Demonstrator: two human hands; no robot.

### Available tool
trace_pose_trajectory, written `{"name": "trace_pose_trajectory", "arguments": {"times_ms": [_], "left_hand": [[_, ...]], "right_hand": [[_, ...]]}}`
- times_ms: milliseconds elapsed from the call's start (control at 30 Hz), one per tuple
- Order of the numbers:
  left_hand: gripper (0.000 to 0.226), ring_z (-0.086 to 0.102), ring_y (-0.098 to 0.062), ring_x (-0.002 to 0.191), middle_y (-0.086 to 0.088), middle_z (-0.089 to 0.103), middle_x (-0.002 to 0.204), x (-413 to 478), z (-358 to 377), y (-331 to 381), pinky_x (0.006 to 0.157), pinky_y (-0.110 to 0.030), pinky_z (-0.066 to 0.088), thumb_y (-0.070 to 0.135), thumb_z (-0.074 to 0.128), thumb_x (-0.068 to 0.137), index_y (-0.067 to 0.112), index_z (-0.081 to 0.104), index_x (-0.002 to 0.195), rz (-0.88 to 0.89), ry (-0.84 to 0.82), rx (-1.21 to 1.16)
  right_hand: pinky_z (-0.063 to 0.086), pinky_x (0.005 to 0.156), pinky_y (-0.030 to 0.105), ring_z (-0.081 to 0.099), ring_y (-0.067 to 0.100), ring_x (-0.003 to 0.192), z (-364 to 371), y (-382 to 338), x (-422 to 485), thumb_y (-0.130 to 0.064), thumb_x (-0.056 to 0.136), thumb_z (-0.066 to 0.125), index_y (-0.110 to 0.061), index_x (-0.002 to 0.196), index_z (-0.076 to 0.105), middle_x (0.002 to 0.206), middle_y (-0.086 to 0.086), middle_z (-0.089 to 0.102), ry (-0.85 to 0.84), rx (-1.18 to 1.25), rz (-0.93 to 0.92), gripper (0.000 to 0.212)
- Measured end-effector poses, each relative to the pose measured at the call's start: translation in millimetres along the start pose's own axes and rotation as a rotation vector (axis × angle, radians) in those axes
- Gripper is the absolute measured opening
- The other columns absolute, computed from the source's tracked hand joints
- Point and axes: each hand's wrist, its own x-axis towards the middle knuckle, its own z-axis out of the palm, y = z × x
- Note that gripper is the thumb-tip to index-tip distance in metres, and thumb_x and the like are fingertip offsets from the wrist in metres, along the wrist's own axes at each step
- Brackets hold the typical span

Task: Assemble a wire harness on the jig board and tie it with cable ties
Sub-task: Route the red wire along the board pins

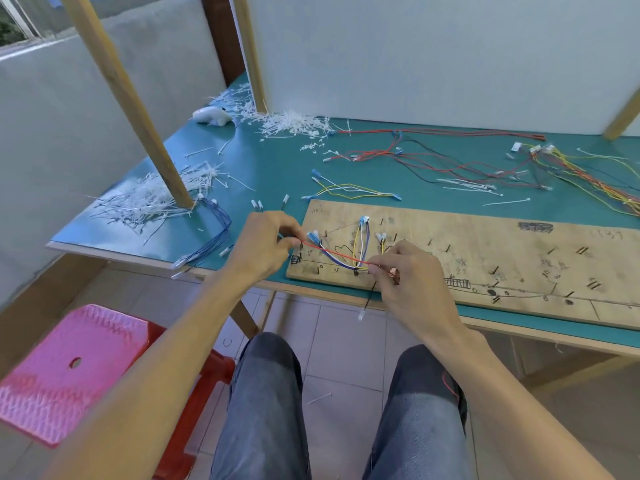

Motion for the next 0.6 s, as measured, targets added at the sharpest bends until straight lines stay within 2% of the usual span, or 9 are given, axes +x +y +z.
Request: {"name": "trace_pose_trajectory", "arguments": {"times_ms": [100,267,400,533,600], "left_hand": [[0.031,0.066,0.008,0.079,0.020,0.069,0.080,-1,3,-4,0.075,-0.011,0.047,0.005,0.081,0.086,0.034,0.075,0.080,-0.022,-0.001,-0.017],[0.031,0.064,0.008,0.079,0.023,0.069,0.082,1,9,-9,0.068,-0.010,0.042,0.009,0.083,0.086,0.037,0.073,0.079,-0.061,0.001,-0.014],[0.032,0.062,0.013,0.079,0.026,0.065,0.079,1,9,-8,0.063,-0.007,0.037,0.010,0.084,0.085,0.038,0.073,0.077,-0.090,0.008,-0.002],[0.027,0.063,0.003,0.077,0.026,0.063,0.078,5,8,-7,0.062,-0.009,0.040,0.005,0.084,0.084,0.031,0.079,0.080,-0.094,-0.001,0.027],[0.024,0.064,-0.004,0.081,0.017,0.069,0.081,9,8,-6,0.066,-0.014,0.045,0.001,0.083,0.083,0.025,0.082,0.083,-0.091,-0.028,0.060]], "right_hand": [[0.043,0.069,0.032,0.053,0.013,0.075,5,3,-2,-0.015,0.097,0.073,-0.025,0.098,0.084,0.083,-0.009,0.055,-0.016,0.007,-0.001,0.015],[0.046,0.064,0.034,0.052,0.013,0.072,11,5,-10,-0.018,0.096,0.076,-0.029,0.103,0.084,0.080,-0.009,0.053,0.016,0.047,-0.001,0.015],[0.042,0.065,0.024,0.054,0.007,0.074,14,6,-14,-0.018,0.094,0.079,-0.029,0.104,0.084,0.080,-0.012,0.056,0.038,0.079,0.023,0.016],[0.039,0.068,0.014,0.056,0.005,0.076,12,5,-12,-0.020,0.093,0.080,-0.030,0.103,0.084,0.082,-0.012,0.061,0.042,0.096,0.057,0.015],[0.037,0.068,0.014,0.056,0.004,0.075,11,4,-10,-0.020,0.093,0.080,-0.029,0.103,0.084,0.081,-0.012,0.062,0.047,0.082,0.068,0.014]]}}
